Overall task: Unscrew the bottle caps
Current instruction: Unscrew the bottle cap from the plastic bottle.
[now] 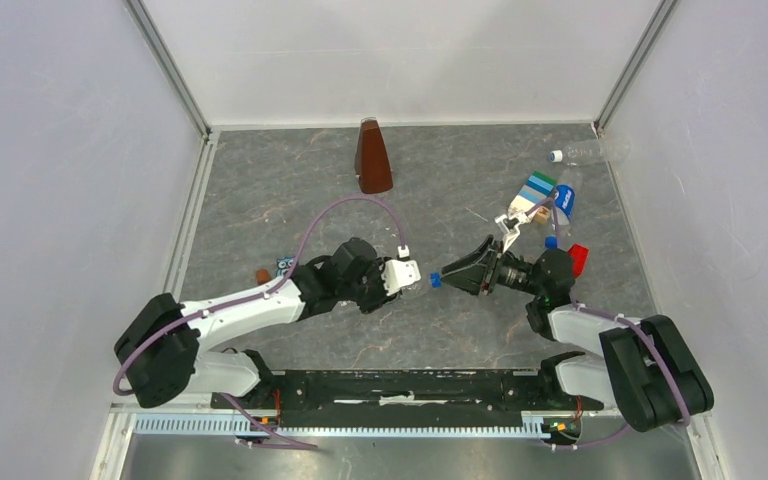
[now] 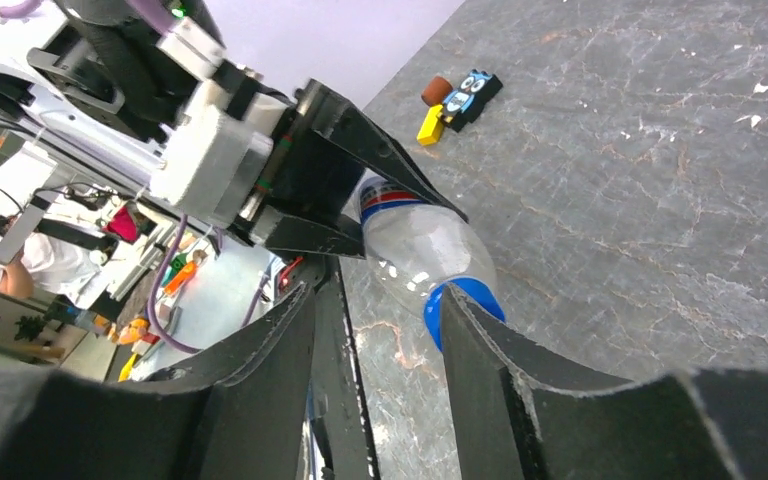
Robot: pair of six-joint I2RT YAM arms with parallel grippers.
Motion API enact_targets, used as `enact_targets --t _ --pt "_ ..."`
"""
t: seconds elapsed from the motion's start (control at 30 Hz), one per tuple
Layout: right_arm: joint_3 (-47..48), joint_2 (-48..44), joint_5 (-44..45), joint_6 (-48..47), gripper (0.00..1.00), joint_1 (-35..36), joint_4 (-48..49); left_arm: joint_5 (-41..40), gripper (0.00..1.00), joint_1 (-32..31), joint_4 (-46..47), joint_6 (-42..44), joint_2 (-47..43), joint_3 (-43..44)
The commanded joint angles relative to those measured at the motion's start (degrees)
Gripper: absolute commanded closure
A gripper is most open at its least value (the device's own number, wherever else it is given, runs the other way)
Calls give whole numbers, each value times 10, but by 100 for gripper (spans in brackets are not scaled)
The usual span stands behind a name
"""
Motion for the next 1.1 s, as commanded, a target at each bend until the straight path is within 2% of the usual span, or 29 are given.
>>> enact_targets --t 0.0,0.07,0.13,0.27,0.37,0.4,0.57,0.63,0.7,0.93,1.07 --pt "30 -14 -15 -83 44 7 -107 -49 98 -21 22 46 -30 6" --pt "71 -33 35 -203 40 16 -303 -50 98 -27 24 50 -36 6" --pt "95 -36 62 -258 39 26 -383 -53 98 -33 27 53 -40 3" --pt "82 -31 39 -227 43 28 -320 -55 98 -39 35 56 -52 -4" --pt "72 -19 4 -196 52 28 -262 -59 98 -42 37 58 -64 -10" --pt "70 -17 -9 -189 53 28 -246 -60 98 -42 40 60 -69 -12" --pt "65 -26 -24 -192 51 28 -230 -71 98 -42 40 64 -75 -18" --pt "64 -27 -30 -199 44 28 -232 -70 98 -42 59 64 -80 -29" --pt "66 -24 -31 -203 42 28 -234 -71 98 -42 72 68 -83 -35" --pt "58 -25 -33 -182 46 29 -198 -62 98 -42 61 69 -85 -33" --pt "51 -21 -36 -135 42 28 -137 -62 98 -42 61 69 -85 -36"
